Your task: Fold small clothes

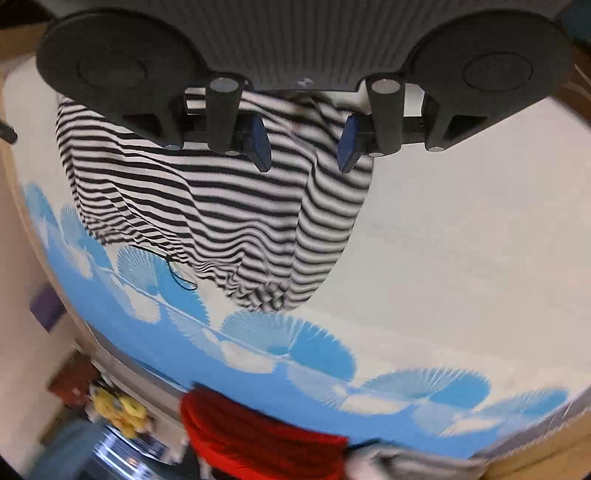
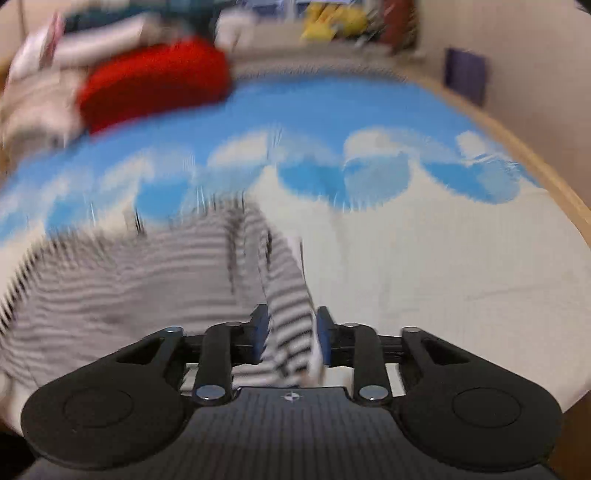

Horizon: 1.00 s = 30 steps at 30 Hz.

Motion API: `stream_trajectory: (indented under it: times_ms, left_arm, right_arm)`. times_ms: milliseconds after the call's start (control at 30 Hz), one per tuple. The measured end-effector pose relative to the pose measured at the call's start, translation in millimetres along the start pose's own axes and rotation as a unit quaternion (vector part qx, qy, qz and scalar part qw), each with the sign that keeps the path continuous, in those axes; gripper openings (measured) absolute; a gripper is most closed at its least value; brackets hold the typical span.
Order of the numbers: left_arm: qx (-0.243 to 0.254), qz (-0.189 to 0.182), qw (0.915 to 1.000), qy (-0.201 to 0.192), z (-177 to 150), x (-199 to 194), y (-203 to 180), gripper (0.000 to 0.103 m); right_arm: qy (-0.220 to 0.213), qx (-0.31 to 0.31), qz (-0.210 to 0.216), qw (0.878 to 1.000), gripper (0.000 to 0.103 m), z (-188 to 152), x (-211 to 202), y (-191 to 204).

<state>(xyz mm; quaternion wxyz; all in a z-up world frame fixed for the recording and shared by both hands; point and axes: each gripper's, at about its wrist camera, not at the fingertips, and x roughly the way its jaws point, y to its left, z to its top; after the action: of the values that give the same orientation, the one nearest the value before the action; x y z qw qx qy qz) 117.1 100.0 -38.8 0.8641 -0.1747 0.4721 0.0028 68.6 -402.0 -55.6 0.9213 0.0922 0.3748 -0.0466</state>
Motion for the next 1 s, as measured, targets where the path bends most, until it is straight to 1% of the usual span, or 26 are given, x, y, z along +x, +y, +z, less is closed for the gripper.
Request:
stream_trajectory:
  times_ms: [33, 67, 100, 167, 267, 300, 333, 367, 433, 467, 600, 733, 833, 1000]
  left_arm:
    - [-0.017, -0.003, 0.9998, 0.009, -3.6, 2.1, 1.1, 0.044]
    - [-0.03, -0.003, 0.9994, 0.015, -7.1, 4.6, 4.3, 0.044]
    - [-0.04, -0.002, 0.999, 0.019, -9.4, 7.8, 4.5, 0.044]
    - [-0.06, -0.001, 0.9978, 0.028, -15.3, 15.3, 6.2, 0.044]
    - [-0.094, -0.002, 0.9945, 0.046, -17.2, 27.5, 10.9, 0.044]
    - [-0.113, -0.005, 0.9921, 0.053, -17.1, 32.1, 14.5, 0.044]
    - [-0.133, -0.01, 0.9894, 0.059, -17.6, 36.7, 18.3, 0.048]
    - [-0.156, -0.014, 0.9856, 0.064, -17.7, 40.7, 23.2, 0.054]
    - [-0.19, -0.012, 0.9791, 0.072, -18.2, 49.2, 30.7, 0.06]
    - [-0.199, -0.009, 0.9769, 0.078, -18.4, 53.8, 33.2, 0.061]
    - [-0.206, 0.0, 0.9738, 0.096, -19.9, 68.8, 38.7, 0.062]
    - [-0.214, 0.0, 0.9719, 0.098, -19.6, 77.6, 45.0, 0.062]
    - [-0.217, -0.002, 0.972, 0.091, -17.4, 80.3, 46.2, 0.062]
    - [-0.251, 0.0, 0.9642, 0.085, -13.9, 81.0, 50.4, 0.062]
  right_arm:
    - [-0.013, 0.015, 0.005, 1.0, 0.04, -1.1, -7.8, -0.1]
    - [-0.021, 0.027, 0.011, 0.999, 0.042, -1.9, -12.8, 0.3]
    - [-0.024, 0.035, 0.018, 0.999, 0.043, -4.2, -16.1, 1.2]
    - [-0.016, 0.037, 0.029, 0.999, 0.043, -10.2, -18.3, 5.2]
    - [-0.004, 0.021, 0.029, 0.999, 0.043, -19.4, -14.4, 11.4]
    - [-0.001, 0.017, 0.029, 0.999, 0.043, -22.3, -13.7, 12.8]
    - [0.003, 0.015, 0.03, 0.999, 0.043, -25.6, -14.5, 12.7]
    - [0.006, 0.014, 0.032, 0.999, 0.043, -28.9, -15.7, 13.7]
    - [0.01, 0.008, 0.032, 0.999, 0.043, -35.7, -17.9, 16.5]
    - [0.011, 0.004, 0.03, 0.999, 0.043, -38.1, -18.3, 18.7]
    - [0.018, -0.01, 0.021, 1.0, 0.043, -43.6, -16.5, 26.1]
    - [0.029, -0.021, 0.008, 0.999, 0.043, -49.0, -9.5, 39.2]
    - [0.037, -0.039, 0.003, 0.999, 0.043, -54.2, -4.7, 50.2]
    - [0.05, -0.071, -0.007, 0.996, 0.043, -58.1, 1.7, 63.0]
